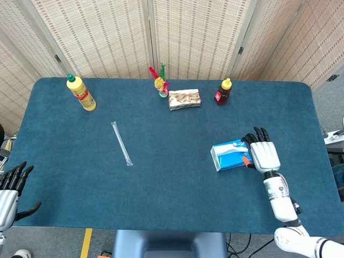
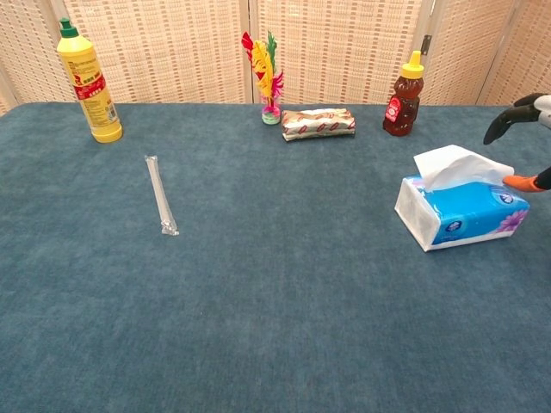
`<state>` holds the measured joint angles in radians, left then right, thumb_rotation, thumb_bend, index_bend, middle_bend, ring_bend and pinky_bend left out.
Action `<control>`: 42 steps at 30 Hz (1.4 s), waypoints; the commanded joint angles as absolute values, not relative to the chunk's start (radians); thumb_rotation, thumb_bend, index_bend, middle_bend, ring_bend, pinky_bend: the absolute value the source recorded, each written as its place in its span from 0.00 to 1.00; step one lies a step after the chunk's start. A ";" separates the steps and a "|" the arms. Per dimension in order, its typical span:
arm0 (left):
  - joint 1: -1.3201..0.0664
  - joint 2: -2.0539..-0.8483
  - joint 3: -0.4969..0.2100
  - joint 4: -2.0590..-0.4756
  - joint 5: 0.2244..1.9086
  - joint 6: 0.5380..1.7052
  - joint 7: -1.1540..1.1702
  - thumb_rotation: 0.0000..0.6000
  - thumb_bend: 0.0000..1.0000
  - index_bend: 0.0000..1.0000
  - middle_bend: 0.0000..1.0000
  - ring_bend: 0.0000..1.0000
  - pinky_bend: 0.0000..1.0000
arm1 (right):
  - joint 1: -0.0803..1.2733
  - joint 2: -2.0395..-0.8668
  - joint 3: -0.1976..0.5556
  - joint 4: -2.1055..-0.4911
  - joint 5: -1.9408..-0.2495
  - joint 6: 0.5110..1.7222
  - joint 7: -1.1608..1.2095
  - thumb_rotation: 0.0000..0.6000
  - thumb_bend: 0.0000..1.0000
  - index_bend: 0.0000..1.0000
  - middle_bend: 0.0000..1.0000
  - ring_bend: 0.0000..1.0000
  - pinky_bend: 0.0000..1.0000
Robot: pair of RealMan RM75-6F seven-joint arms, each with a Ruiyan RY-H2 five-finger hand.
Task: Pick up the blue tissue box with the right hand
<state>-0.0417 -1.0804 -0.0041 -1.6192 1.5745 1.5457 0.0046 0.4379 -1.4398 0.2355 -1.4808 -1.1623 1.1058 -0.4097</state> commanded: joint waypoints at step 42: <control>-0.037 -1.082 0.005 -1.622 1.598 1.560 0.013 1.00 0.25 0.00 0.00 0.00 0.13 | 0.246 -1.232 0.046 -1.782 -1.720 1.638 -0.247 1.00 0.35 0.62 0.47 0.08 0.00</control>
<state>-0.0366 -1.0816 0.0049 -1.6223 1.5984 1.5600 0.0133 0.2926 -1.2600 0.0921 -1.7756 -1.6709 1.5907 -0.2852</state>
